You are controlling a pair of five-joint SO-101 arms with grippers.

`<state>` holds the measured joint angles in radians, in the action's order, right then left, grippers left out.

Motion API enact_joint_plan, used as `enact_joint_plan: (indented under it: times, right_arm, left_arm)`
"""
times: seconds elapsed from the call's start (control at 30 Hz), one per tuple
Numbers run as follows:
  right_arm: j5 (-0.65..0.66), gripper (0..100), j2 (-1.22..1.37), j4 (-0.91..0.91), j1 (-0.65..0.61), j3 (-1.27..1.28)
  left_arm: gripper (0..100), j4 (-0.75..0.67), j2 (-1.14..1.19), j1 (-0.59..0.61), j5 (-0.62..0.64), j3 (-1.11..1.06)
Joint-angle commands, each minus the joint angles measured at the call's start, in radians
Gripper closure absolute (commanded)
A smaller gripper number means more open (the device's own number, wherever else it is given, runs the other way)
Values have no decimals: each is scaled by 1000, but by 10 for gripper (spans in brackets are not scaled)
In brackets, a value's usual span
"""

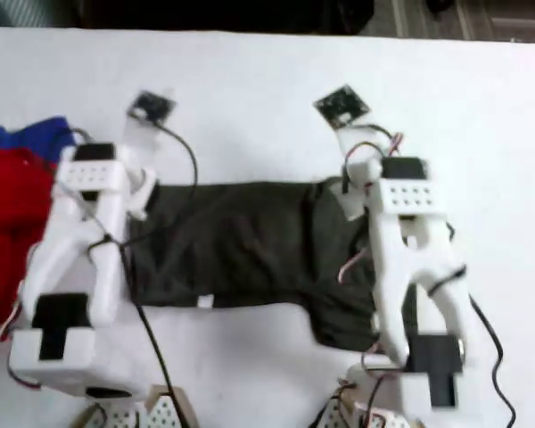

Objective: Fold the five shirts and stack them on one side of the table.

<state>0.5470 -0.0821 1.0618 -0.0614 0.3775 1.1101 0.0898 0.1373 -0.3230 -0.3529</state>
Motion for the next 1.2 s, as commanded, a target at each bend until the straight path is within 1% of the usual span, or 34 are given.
enact_joint_plan:
  times: [0.0, 0.23, 0.6, 0.7, 0.8, 0.9, 0.97, 1.03, 1.17]
  right_arm:
    - [-3, 980, 99, -53, 8, -5]
    - [-2, 980, 203, -82, 124, -5]
    - [-2, 980, 214, -79, 222, -5]
    - [-2, 980, 179, -53, 206, -12]
    - [-9, 980, 91, 18, 153, -35]
    - [-9, 980, 25, 22, 99, -34]
    - [-11, 980, 24, -5, 73, -32]
    - [-11, 980, 54, -54, 64, -32]
    - [-11, 980, 174, -180, 79, -37]
  left_arm:
    - [978, -51, 42, -5, 9, -12]
    - [979, -55, 117, 62, 2, -12]
    - [980, -43, 114, 101, 0, -12]
    - [980, 23, 64, 93, 6, 35]
    - [980, 81, -54, 48, 9, 92]
    - [978, 95, -162, -24, 9, 107]
    - [978, 72, -180, -73, 9, 91]
    - [977, 17, -150, -104, 9, 57]
    - [977, -117, -1, -99, 8, 9]
